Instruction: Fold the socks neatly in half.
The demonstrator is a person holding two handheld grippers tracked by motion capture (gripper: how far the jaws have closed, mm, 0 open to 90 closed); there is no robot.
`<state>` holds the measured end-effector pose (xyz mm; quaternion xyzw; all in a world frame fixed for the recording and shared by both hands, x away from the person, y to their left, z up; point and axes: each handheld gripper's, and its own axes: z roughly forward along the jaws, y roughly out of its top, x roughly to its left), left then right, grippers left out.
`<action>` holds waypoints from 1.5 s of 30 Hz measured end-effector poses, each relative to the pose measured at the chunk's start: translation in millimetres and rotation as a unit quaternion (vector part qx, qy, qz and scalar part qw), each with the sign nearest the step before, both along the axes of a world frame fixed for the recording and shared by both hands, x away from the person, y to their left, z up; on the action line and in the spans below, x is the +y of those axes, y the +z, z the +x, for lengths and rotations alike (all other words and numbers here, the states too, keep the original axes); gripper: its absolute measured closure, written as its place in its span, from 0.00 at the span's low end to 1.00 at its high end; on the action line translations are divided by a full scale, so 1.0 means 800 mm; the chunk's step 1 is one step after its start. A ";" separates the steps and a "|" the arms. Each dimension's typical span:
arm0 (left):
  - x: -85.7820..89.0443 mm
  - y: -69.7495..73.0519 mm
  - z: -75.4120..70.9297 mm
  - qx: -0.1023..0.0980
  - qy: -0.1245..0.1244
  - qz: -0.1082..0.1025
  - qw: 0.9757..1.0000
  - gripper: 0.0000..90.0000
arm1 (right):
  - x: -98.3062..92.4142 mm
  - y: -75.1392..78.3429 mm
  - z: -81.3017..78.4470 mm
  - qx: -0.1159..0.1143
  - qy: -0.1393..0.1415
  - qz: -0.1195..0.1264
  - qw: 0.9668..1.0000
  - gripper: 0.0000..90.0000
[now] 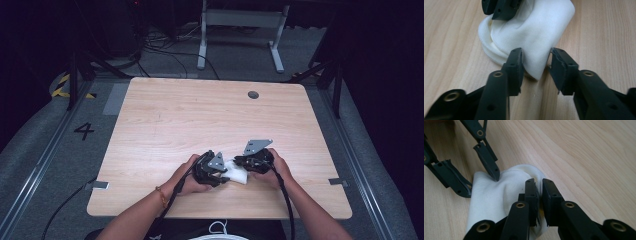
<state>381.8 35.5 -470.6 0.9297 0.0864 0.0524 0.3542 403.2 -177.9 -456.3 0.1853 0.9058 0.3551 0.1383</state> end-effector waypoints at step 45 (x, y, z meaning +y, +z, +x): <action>0.156 0.025 -0.030 -0.083 0.131 0.051 0.987 0.49 | -0.142 0.019 -0.069 -0.057 -0.082 0.015 0.995 0.56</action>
